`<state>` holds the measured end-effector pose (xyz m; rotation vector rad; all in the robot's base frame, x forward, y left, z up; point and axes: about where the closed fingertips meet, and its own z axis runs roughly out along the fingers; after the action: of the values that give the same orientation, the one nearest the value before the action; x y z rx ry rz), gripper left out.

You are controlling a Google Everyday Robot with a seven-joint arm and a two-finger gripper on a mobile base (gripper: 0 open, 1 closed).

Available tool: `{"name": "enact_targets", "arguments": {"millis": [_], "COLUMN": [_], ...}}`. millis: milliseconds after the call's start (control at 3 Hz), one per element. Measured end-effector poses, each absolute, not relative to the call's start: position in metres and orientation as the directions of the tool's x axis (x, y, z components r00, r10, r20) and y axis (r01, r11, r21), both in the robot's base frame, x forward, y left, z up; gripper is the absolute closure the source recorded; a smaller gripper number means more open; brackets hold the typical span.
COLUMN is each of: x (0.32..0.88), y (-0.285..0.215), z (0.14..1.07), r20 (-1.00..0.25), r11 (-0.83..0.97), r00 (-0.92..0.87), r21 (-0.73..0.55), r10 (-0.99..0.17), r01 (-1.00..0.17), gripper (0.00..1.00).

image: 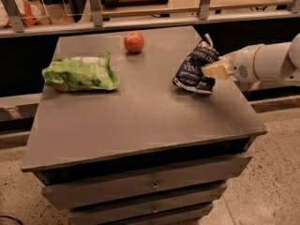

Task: Move blue chip bag near apple

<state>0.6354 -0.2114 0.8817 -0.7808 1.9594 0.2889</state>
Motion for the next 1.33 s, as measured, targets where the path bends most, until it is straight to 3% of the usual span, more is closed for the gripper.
{"name": "enact_targets", "arguments": {"millis": [1333], "x": [0.74], "y": [-0.179], "z": [0.911], "r20": [-0.922], "r11": [0.819], "r00": [-0.168], "r21": [-0.212], "r10": [-0.348], "r01": [-0.534], "gripper": [1.0]}}
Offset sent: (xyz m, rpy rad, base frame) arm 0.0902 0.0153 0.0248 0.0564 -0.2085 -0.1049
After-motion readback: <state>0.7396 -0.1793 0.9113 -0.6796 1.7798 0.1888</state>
